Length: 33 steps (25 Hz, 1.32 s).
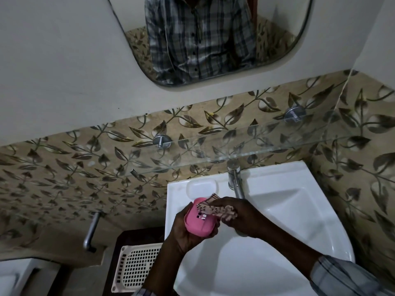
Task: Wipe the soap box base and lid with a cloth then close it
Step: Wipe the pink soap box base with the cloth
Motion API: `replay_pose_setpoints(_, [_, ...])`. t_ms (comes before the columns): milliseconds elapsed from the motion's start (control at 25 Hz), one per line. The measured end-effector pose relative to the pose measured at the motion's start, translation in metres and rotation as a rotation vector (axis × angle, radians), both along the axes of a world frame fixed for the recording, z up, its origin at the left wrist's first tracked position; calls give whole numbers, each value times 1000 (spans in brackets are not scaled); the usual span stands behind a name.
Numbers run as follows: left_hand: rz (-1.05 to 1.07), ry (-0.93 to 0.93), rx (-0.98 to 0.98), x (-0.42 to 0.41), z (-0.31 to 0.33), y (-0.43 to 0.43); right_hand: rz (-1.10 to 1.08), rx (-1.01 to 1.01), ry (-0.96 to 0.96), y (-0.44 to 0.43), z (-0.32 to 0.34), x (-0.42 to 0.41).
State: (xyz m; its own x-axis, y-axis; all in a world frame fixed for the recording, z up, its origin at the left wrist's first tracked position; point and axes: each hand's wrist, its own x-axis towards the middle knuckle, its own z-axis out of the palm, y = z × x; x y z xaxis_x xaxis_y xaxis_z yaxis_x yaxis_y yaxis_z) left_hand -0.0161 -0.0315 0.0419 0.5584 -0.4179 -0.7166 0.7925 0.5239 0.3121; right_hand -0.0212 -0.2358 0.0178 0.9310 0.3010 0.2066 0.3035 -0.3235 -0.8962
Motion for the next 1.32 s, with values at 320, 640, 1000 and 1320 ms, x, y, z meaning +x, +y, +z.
replay_pose_setpoints(320, [-206,9,100,14,0,10,132,-341,-450,4,-18,-11])
replay_pose_setpoints(640, [-226,-66,135,21,0,6,209,-318,-593,11,-17,3])
replay_pose_setpoints(1000, [-13,-144,422,23,-6,-16,-263,-237,-232,54,-2,-18])
replay_pose_setpoints(1320, [-1,-147,448,28,-4,-7,-35,-316,-458,27,-1,-19])
